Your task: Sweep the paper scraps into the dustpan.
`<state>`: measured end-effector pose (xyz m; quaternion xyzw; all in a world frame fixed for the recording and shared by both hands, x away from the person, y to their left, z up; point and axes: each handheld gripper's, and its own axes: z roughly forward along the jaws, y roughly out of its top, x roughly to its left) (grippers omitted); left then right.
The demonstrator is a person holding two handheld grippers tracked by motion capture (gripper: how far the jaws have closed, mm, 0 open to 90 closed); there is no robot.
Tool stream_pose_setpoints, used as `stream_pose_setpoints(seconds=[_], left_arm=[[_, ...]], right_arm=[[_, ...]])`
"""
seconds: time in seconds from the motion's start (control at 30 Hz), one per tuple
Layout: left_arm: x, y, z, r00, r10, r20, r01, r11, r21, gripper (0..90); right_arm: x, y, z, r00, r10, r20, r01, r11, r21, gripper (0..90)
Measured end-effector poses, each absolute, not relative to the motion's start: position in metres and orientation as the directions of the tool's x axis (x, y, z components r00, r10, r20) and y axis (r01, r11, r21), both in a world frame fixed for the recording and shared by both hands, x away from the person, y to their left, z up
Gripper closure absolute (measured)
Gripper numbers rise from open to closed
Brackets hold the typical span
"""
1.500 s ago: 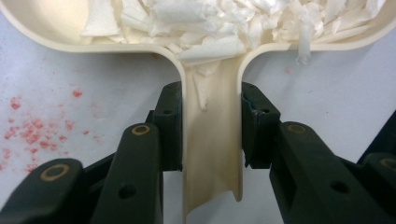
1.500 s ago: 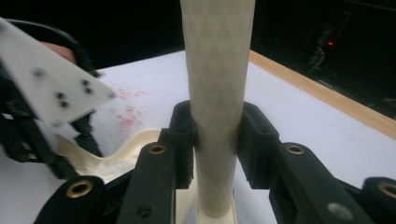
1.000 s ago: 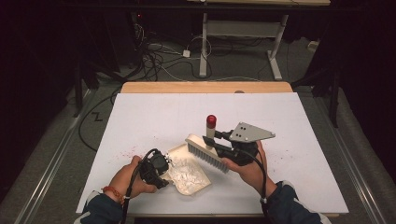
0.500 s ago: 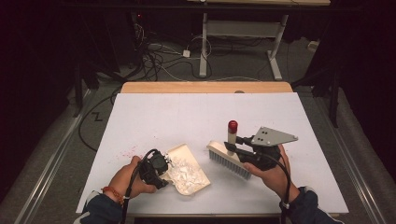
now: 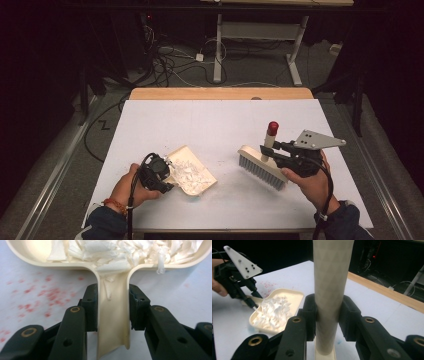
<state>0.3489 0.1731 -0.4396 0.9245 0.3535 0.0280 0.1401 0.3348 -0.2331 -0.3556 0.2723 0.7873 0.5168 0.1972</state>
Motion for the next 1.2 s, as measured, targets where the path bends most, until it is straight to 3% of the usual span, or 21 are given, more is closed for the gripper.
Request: stream_pose_setpoints(seconds=[0.43, 0.87, 1.2], left_arm=[[0.363, 0.21, -0.444, 0.599, 0.799, -0.061, 0.756, -0.538, 0.373, 62.4], [0.369, 0.228, -0.448, 0.513, 0.855, -0.073, 0.803, -0.448, 0.393, 62.3], [0.363, 0.232, -0.449, 0.484, 0.871, -0.085, 0.814, -0.413, 0.409, 61.8]], right_arm=[[0.329, -0.271, -0.347, -0.791, 0.61, 0.036, 0.276, 0.305, 0.912, 70.7], [0.334, -0.27, -0.351, -0.843, 0.531, 0.083, 0.315, 0.363, 0.877, 70.7], [0.342, -0.267, -0.356, -0.843, 0.531, 0.079, 0.33, 0.396, 0.857, 70.7]])
